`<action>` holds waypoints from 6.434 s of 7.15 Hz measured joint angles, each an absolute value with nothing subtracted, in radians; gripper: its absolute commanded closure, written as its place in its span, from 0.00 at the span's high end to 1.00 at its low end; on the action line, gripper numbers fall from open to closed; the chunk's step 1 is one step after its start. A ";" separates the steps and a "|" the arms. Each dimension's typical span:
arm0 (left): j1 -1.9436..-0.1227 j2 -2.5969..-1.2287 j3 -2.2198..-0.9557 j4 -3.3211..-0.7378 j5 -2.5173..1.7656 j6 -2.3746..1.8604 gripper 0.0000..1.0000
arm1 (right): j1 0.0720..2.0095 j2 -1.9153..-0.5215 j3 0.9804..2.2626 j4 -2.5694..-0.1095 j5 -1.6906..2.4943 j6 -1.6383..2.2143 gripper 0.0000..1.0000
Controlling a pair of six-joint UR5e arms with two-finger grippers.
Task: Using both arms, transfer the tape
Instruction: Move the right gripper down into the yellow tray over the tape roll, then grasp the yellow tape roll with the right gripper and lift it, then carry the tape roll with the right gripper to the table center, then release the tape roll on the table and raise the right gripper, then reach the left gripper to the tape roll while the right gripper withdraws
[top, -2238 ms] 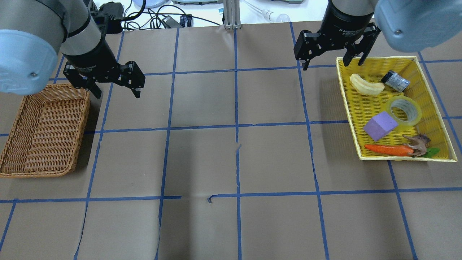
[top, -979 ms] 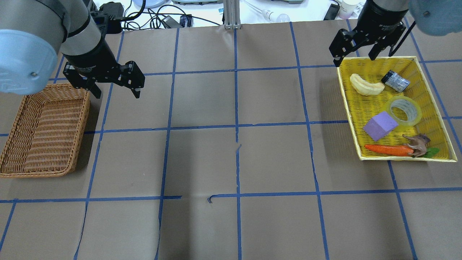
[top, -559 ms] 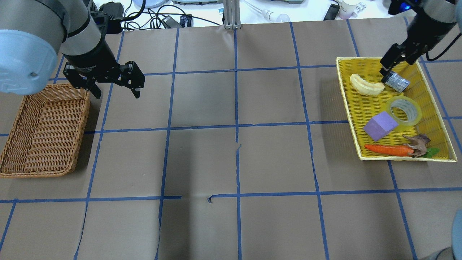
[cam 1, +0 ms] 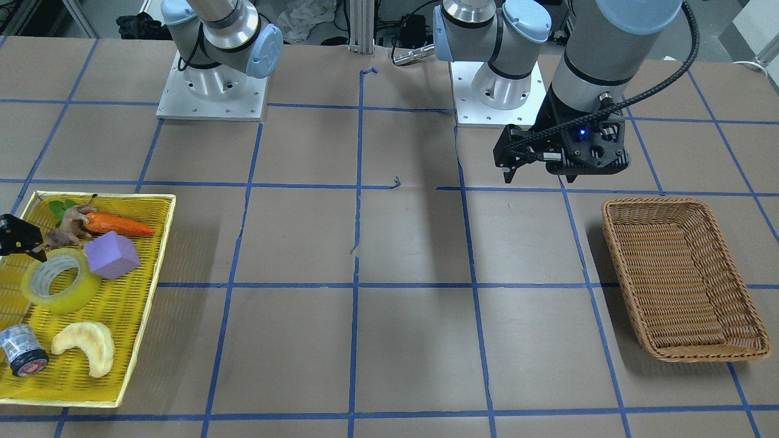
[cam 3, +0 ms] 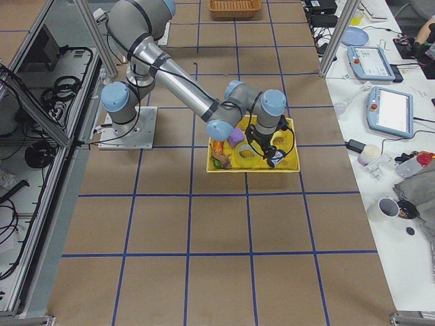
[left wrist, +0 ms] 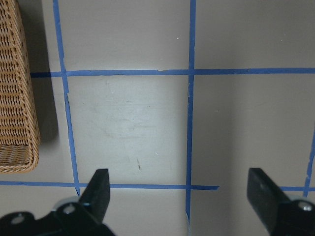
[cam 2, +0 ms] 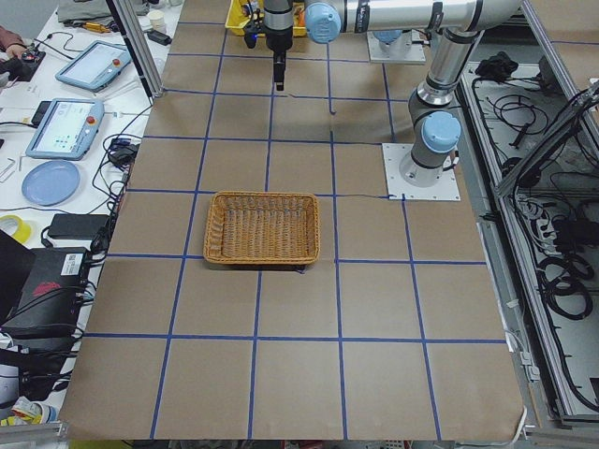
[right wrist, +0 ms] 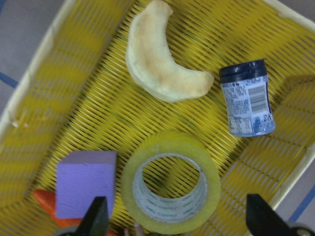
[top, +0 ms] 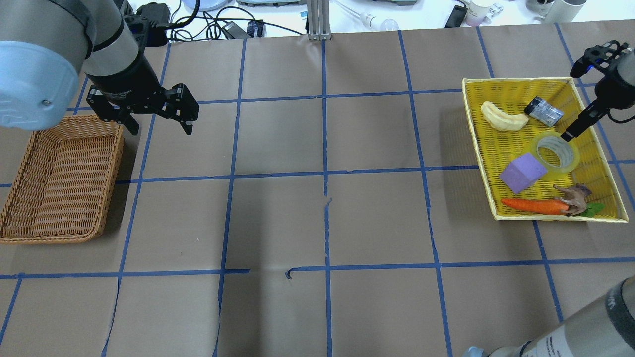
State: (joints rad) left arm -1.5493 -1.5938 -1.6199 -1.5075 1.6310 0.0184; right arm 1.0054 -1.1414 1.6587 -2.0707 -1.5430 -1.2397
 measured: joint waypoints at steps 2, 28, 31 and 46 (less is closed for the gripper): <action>-1.549 -1.594 -1.620 -1.507 1.631 0.018 1.00 | 0.997 -1.109 1.713 -2.152 -1.542 -1.242 0.85; -1.549 -1.597 -1.620 -1.503 1.630 0.018 1.00 | 1.845 -0.913 1.422 -2.082 -1.545 -0.128 0.94; -1.549 -1.597 -1.620 -1.503 1.630 0.017 1.00 | 1.841 -0.944 1.394 -2.085 -1.553 -0.126 1.00; -1.727 -2.007 -1.630 -0.934 1.405 -0.516 1.00 | 1.653 -1.456 1.378 -1.528 -1.559 -0.126 1.00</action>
State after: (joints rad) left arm -1.7266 -2.0073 -1.6303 -0.9339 1.4053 -0.5160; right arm 1.6526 -1.4559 1.3776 -1.5284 -1.5594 -0.1258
